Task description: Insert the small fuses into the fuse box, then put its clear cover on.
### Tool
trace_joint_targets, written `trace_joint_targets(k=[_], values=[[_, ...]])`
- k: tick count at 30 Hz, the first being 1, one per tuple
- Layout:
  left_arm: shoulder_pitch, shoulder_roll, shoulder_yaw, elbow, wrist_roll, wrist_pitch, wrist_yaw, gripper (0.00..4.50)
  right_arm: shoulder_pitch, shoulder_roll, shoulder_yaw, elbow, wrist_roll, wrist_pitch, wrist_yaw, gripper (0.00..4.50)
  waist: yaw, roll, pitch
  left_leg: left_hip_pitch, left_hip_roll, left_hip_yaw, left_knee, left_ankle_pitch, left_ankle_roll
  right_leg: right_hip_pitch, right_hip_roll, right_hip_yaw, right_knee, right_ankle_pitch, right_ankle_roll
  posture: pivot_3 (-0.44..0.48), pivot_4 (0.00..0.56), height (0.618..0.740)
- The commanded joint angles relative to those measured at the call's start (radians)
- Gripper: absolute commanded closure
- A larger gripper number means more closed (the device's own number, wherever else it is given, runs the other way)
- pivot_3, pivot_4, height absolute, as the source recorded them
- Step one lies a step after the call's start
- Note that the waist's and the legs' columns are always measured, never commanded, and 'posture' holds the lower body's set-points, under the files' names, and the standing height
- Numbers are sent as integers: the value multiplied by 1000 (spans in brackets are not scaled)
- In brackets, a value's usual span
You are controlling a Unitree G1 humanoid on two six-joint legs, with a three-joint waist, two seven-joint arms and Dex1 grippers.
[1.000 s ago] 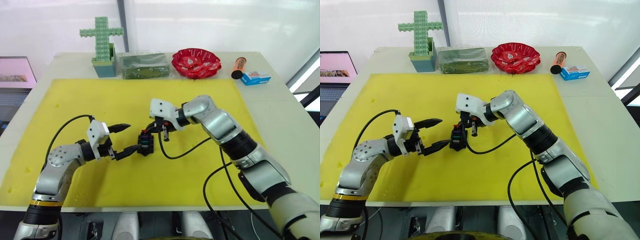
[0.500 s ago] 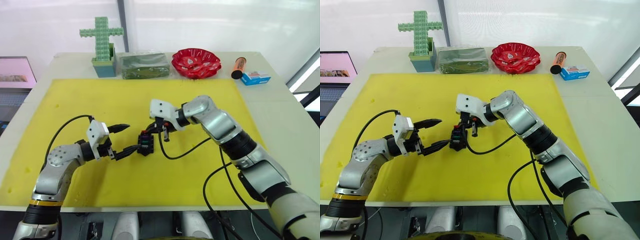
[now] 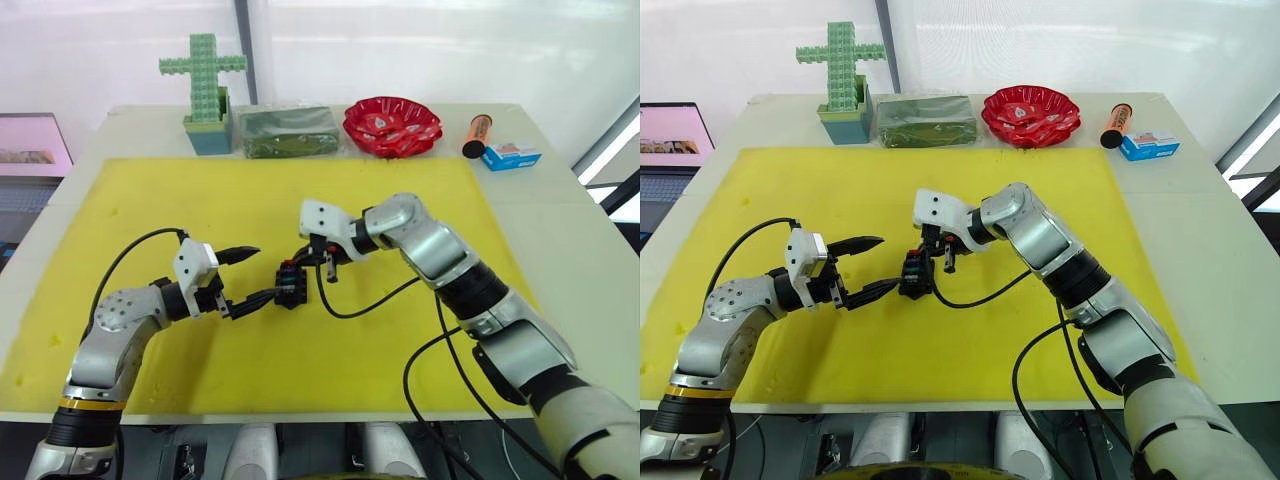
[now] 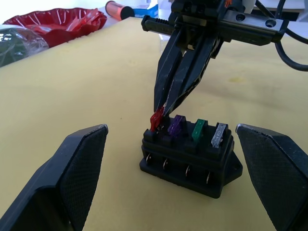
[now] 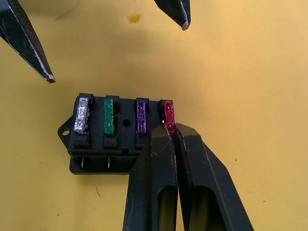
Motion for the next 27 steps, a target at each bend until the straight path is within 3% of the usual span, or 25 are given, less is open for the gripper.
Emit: trace_joint_targets(k=[1,27], values=[[-17,11,10,-18,-1,-10,-4,0,1,-6,3,6,-31,-36,8,4476,0,0,0,0,0,0,0,0,0,0,0,0,0,0,0,0,150,740],[-23,13,7,-22,6,-8,-13,0,-40,-9,-19,-52,4,75,150,4476,1,0,0,0,0,0,0,0,0,0,0,0,0,0,0,0,150,740]])
